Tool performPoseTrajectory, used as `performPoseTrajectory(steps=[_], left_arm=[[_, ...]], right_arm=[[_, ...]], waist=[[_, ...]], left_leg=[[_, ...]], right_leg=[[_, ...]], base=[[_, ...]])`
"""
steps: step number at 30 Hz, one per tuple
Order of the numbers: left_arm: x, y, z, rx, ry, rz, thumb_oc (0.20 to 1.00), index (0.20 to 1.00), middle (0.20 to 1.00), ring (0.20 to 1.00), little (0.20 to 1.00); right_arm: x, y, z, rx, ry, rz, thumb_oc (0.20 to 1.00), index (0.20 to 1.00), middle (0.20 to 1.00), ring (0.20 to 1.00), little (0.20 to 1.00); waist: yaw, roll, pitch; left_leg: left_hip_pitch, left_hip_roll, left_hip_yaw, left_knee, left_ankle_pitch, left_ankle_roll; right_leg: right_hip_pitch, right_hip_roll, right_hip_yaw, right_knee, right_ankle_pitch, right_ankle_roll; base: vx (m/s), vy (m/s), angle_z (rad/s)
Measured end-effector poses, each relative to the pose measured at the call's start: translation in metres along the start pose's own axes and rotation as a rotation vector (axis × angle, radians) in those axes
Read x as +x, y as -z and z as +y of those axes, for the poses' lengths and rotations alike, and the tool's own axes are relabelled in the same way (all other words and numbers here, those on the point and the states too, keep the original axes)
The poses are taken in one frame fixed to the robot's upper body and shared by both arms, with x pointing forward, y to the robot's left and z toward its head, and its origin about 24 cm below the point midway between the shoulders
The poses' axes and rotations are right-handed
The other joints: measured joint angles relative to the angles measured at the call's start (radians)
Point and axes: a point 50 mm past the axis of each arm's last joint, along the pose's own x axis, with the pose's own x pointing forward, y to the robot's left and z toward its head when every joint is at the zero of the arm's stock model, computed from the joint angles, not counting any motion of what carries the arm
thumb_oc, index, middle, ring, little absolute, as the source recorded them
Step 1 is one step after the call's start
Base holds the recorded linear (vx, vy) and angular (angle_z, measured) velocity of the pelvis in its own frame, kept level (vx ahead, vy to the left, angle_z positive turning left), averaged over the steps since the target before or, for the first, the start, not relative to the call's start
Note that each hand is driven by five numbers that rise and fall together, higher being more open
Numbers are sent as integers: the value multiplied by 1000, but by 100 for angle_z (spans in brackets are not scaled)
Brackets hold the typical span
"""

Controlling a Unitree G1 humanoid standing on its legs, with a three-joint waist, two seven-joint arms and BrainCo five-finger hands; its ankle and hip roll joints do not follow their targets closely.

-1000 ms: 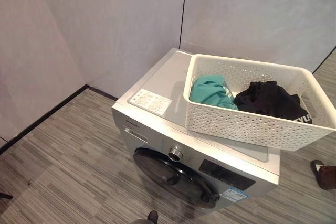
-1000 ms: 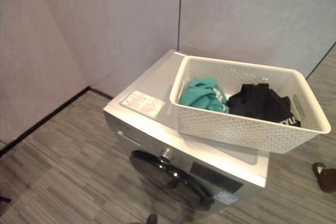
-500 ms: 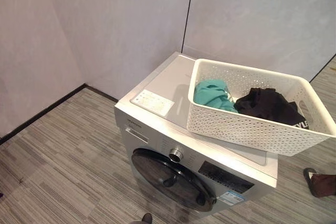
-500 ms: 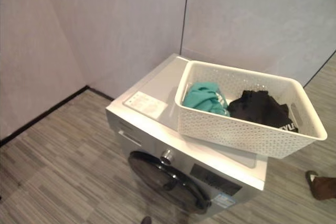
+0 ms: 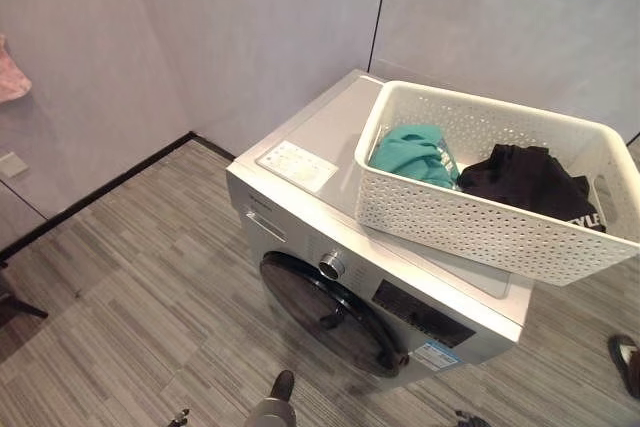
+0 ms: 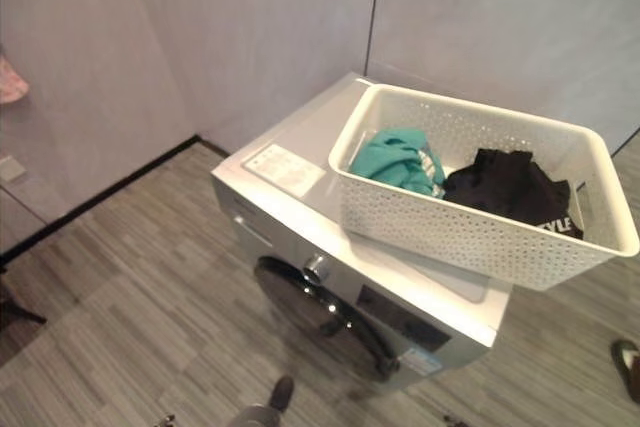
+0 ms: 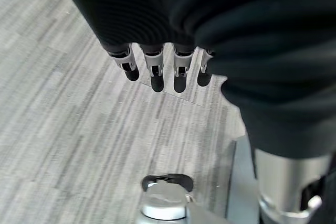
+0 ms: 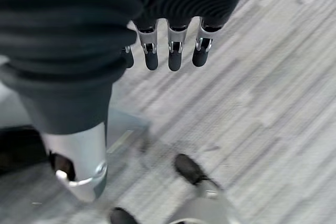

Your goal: Grab the laundry basket,head to the washer,open it,put in the laundry and shut it.

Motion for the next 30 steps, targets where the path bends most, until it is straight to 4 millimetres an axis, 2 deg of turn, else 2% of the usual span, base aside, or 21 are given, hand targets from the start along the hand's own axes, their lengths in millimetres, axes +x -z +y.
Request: performPoseTrajectory(steps=[1,2,4,5,6,10,13,16,18,19,20,21,22,23,24,25,26,27,28,29,30], left_arm=[[4,-12,1,-16,-8,-32,1000,1000,1000,1000,1000],[6,-22,4,-29,-15,-61,1000,1000,1000,1000,1000],[11,-36,12,-36,-34,-82,1000,1000,1000,1000,1000],[11,-33,11,-42,-33,-73,1000,1000,1000,1000,1000],[8,-25,7,-46,-18,-56,1000,1000,1000,1000,1000],[7,-28,6,-76,-10,-87,1000,1000,1000,1000,1000],[8,-38,-7,-96,25,-121,1000,1000,1000,1000,1000],[8,-46,-5,-86,28,-152,1000,1000,1000,1000,1000],[7,-49,-12,-38,66,-168,1000,1000,1000,1000,1000],[7,-50,-10,-24,69,-178,1000,1000,1000,1000,1000],[6,-48,-7,-8,73,-179,1000,1000,1000,1000,1000],[5,-44,-5,23,83,-170,1000,1000,1000,1000,1000],[3,-37,-5,36,90,-152,1000,1000,1000,1000,1000],[3,-32,-4,40,91,-136,1000,1000,1000,1000,1000],[2,-29,-2,50,88,-128,1000,1000,1000,1000,1000],[1,-27,7,69,70,-131,1000,1000,1000,1000,1000],[-2,-20,11,102,75,-124,1000,1000,1000,1000,1000],[-2,-15,13,97,67,-96,1000,1000,1000,1000,1000],[1,-20,11,83,68,-100,1000,1000,1000,1000,1000],[3,-34,10,63,63,-145,1000,1000,1000,1000,1000],[3,-35,10,61,62,-150,1000,1000,1000,1000,1000]], right_arm=[[0,-3,-9,-7,21,-5,1000,1000,1000,1000,1000],[0,-3,-11,-8,26,-8,1000,1000,1000,1000,1000],[2,-17,-12,0,33,-41,1000,1000,1000,1000,1000],[1,-19,-17,20,45,-54,1000,1000,1000,1000,1000],[-1,-10,-29,34,87,-32,1000,1000,1000,1000,1000],[-7,18,-42,57,129,44,1000,1000,1000,1000,1000],[-10,31,-42,79,131,88,1000,1000,1000,1000,1000],[-10,38,-34,134,119,106,1000,1000,1000,1000,1000],[-11,40,-41,191,153,111,1000,1000,1000,1000,1000],[-10,34,-42,207,154,99,1000,1000,1000,1000,1000],[-8,26,-40,219,149,74,1000,1000,1000,1000,1000],[-6,13,-39,218,144,40,1000,1000,1000,1000,1000],[-4,1,-40,214,142,5,1000,1000,1000,1000,1000],[-3,-5,-40,208,137,-14,1000,1000,1000,1000,1000],[-2,-7,-33,188,117,-23,1000,1000,1000,1000,1000],[0,-13,-21,165,86,-38,1000,1000,1000,1000,1000],[2,-23,-16,163,66,-62,1000,1000,1000,1000,1000],[2,-24,-11,156,53,-72,1000,1000,1000,1000,1000],[0,-9,-12,163,56,-35,1000,1000,1000,1000,1000],[-1,0,-16,176,70,5,1000,1000,1000,1000,1000],[-1,-1,-15,177,68,1,1000,1000,1000,1000,1000]], waist=[[4,27,24],[-9,9,30],[-14,-73,77],[-34,-99,77],[-55,-101,76],[-99,-39,36],[-131,28,2],[-140,6,-17],[-143,12,-23],[-134,-8,-22],[-128,-33,-21],[-135,-51,-14],[-121,-41,-6],[-121,-31,-2],[-133,-47,-3],[-133,-47,4],[-133,-41,26],[-133,-25,26],[-140,1,32],[-139,34,45],[-137,32,57]], left_leg=[[-48,11,-5,6,57,-50],[-78,16,1,-16,103,-153],[-110,-12,145,215,-26,-2],[-105,-1,176,365,-96,-8],[-30,70,214,506,-152,-15],[178,199,155,541,-178,-59],[277,172,59,378,-149,-104],[317,117,52,231,-244,-117],[325,79,117,170,-324,-45],[307,21,122,161,-396,-28],[290,-25,138,166,-414,4],[282,-78,146,187,-430,42],[264,-88,171,209,-436,57],[274,-94,180,212,-438,63],[252,-122,198,255,-430,78],[173,-169,226,360,-456,163],[162,-189,235,351,-450,193],[152,-175,256,355,-448,212],[141,-162,245,354,-439,215],[140,-152,239,323,-408,216],[133,-158,247,317,-384,232]], right_leg=[[-42,25,-12,17,17,-16],[-78,4,-43,12,30,-43],[-89,-75,-49,1,63,-49],[-84,-106,-50,1,70,-50],[-55,-124,-55,0,65,-44],[-50,-116,-58,10,80,-3],[-157,-159,-55,109,96,42],[-215,-253,-46,159,129,101],[-238,-295,-45,148,162,131],[-274,-345,-23,137,229,168],[-291,-383,2,120,275,170],[-303,-418,24,90,363,143],[-324,-433,49,69,429,118],[-330,-428,55,64,426,144],[-324,-413,47,88,459,124],[-367,-419,23,119,561,42],[-397,-397,73,144,562,40],[-403,-377,87,213,436,111],[-409,-351,74,337,299,145],[-348,-332,49,331,203,200],[-323,-330,48,322,185,222]], base=[[-396,15,30],[-265,55,44],[-140,76,16],[-115,163,5],[-142,248,16],[-120,275,12],[-237,369,26],[-307,409,30],[-311,440,36],[-457,587,3],[-361,443,-18],[-138,148,-46],[-291,200,-53],[-435,300,-53],[-616,406,-39],[-338,208,-73],[-187,107,-86],[-5,1,-64],[-463,240,-5],[-615,259,5],[-701,224,7]])
